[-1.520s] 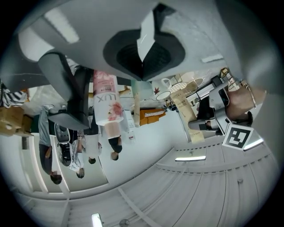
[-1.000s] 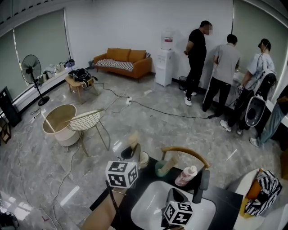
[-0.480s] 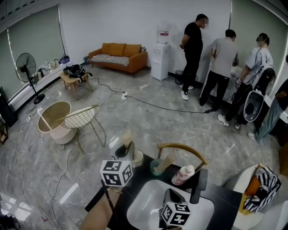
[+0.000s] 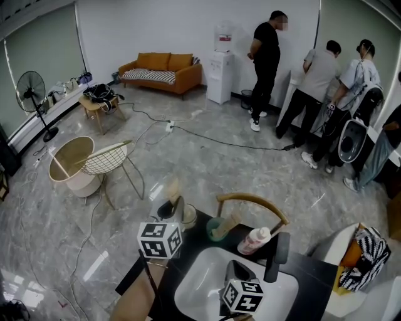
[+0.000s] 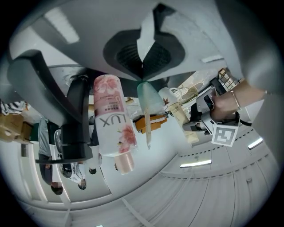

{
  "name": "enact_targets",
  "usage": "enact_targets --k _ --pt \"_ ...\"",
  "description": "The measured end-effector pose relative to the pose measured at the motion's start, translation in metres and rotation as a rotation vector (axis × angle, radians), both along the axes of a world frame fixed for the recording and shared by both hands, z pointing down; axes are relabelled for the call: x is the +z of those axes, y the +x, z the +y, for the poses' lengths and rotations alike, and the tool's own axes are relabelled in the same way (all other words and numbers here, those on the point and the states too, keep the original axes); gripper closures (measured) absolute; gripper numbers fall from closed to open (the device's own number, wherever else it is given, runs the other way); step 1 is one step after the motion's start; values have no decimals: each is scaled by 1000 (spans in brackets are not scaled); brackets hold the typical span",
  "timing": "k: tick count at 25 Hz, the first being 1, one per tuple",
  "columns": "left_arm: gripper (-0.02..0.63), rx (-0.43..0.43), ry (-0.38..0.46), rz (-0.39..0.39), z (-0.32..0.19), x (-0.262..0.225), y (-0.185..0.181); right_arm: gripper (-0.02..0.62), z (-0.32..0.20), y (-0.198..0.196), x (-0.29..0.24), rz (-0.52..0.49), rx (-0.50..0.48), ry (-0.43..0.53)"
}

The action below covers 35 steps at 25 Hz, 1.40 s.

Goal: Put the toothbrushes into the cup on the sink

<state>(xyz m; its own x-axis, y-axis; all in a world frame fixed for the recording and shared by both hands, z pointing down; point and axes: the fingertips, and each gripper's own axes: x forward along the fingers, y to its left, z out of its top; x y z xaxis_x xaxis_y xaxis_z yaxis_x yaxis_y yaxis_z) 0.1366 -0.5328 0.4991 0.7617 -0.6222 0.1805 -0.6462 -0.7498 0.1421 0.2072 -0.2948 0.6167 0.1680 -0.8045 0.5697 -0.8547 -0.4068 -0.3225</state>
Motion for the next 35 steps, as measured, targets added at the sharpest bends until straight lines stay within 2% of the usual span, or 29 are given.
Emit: enact_targets --k 6,10,15,27,35 --pt "560 -20 -25 -9 -4 9 2 592 -2 2 4 -8 -6 -10" --pt "441 -21 -48 -16 -4 18 -4 592 -3 -1 5 -13 -7 -9" --pt "384 -56 -79 -24 -3 27 -18 592 -6 -6 3 -17 -17 -8" --pt "373 -93 -152 -24 17 49 -47 592 -1 -24 -3 -20 -42 10" --pt "373 -99 -141 -10 41 40 -58 592 11 -20 -14 -9 -26 25"
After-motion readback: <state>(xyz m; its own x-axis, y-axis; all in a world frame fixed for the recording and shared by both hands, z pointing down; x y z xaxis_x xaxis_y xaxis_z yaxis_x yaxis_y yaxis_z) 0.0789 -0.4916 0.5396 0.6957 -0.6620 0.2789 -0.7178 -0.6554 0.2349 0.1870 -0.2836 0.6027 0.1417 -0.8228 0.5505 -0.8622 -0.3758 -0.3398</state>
